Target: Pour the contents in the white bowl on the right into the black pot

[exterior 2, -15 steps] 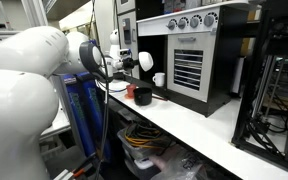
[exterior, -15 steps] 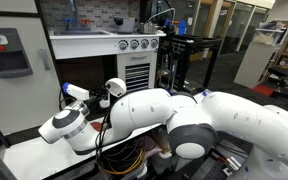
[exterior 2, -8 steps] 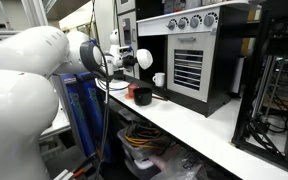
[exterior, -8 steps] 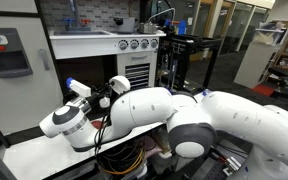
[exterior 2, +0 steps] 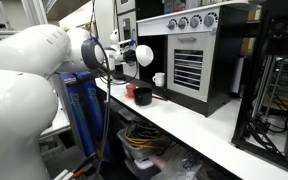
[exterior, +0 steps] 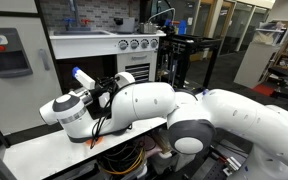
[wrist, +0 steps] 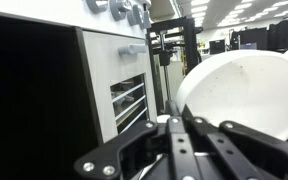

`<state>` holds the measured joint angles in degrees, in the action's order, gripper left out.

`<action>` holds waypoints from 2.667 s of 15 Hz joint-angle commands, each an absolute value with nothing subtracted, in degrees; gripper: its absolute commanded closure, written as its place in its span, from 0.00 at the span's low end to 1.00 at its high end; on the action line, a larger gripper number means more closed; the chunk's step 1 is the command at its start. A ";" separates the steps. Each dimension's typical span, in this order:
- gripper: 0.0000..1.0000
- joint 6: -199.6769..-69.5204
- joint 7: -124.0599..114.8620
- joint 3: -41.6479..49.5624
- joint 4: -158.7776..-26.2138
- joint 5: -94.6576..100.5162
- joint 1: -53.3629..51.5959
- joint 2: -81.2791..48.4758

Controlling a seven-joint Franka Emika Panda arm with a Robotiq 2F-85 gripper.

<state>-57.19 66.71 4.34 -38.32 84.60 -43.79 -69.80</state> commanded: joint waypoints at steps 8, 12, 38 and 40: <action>0.99 -54.69 61.89 2.69 -32.69 79.42 -41.65 -70.03; 0.99 -53.25 58.03 1.47 -30.02 75.53 -40.78 -70.13; 0.99 -58.24 21.96 3.22 -23.29 39.81 -38.84 -64.90; 0.99 -59.34 20.09 3.32 -23.03 37.40 -38.56 -64.09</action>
<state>-57.07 22.89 2.97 -21.32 41.68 -39.39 -66.70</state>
